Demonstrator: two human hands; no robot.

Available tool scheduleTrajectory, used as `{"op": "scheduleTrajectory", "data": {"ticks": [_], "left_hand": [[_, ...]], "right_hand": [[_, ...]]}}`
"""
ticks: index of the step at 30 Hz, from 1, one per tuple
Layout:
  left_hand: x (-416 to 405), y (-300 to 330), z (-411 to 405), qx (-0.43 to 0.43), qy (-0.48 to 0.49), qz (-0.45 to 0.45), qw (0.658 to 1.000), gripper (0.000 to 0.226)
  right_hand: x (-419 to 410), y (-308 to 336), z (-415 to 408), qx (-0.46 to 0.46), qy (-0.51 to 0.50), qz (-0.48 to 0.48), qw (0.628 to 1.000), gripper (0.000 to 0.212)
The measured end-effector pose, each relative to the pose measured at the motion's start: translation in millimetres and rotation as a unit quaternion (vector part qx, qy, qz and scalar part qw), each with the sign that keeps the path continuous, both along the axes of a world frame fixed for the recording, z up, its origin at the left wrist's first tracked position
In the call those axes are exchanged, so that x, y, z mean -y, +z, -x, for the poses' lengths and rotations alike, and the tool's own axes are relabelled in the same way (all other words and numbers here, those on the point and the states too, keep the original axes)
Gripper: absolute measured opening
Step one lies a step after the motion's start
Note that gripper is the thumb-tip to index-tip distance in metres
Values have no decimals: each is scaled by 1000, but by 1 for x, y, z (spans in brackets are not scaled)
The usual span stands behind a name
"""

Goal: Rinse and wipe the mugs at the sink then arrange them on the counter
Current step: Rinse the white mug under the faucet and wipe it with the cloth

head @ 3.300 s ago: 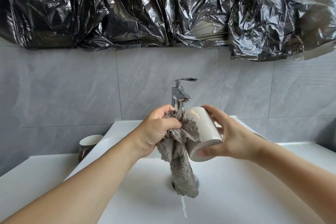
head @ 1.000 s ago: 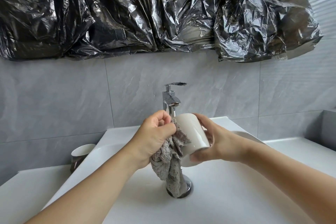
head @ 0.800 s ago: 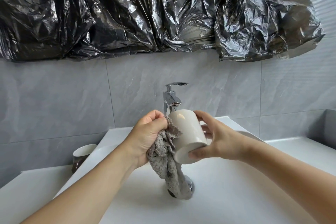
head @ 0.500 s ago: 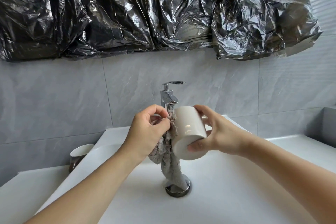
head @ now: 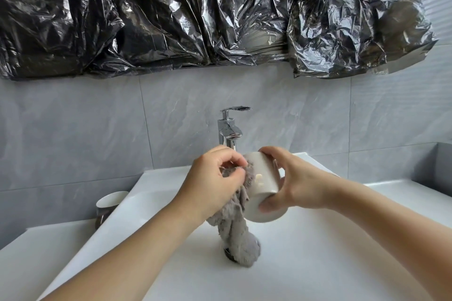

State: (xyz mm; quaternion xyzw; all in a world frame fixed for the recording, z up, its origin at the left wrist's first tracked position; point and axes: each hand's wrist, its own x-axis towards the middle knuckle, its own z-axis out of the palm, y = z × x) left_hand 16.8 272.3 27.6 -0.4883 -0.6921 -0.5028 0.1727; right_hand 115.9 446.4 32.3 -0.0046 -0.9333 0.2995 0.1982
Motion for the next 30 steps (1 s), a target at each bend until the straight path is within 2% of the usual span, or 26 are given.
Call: {"op": "scheduleTrajectory", "data": {"ticks": [3, 6, 9, 13, 16, 20, 22, 25, 27, 30], "left_hand": [[-1, 0, -13, -42, -92, 73, 992, 21], [-3, 0, -11, -21, -45, 69, 996, 21], [-3, 2, -6, 49, 45, 82, 994, 15], [-3, 1, -3, 147, 14, 160, 976, 14], [-1, 4, -2, 209, -25, 115, 971, 21], [5, 7, 3, 272, -56, 22, 960, 22], [8, 9, 3, 330, -87, -28, 939, 16], [8, 7, 8, 403, -141, -77, 901, 23], [7, 5, 8, 412, -161, -81, 893, 27], [7, 4, 7, 395, -152, -89, 901, 21]], "right_hand": [[-1, -1, -2, -25, -15, -68, 997, 98], [2, -6, 2, -15, 14, -122, 992, 94], [6, -5, 3, -10, 23, -127, 992, 93], [7, -6, 1, -1, 35, -159, 987, 99], [7, -8, 1, -4, 38, -133, 990, 102], [2, -11, 7, -12, 52, 5, 999, 113], [-2, -12, 9, -4, 71, 60, 996, 113], [-6, -13, 6, 32, 108, 97, 989, 96], [-9, -15, 6, 33, 96, 97, 990, 90], [-12, -17, 8, 19, 68, 101, 992, 97]]}}
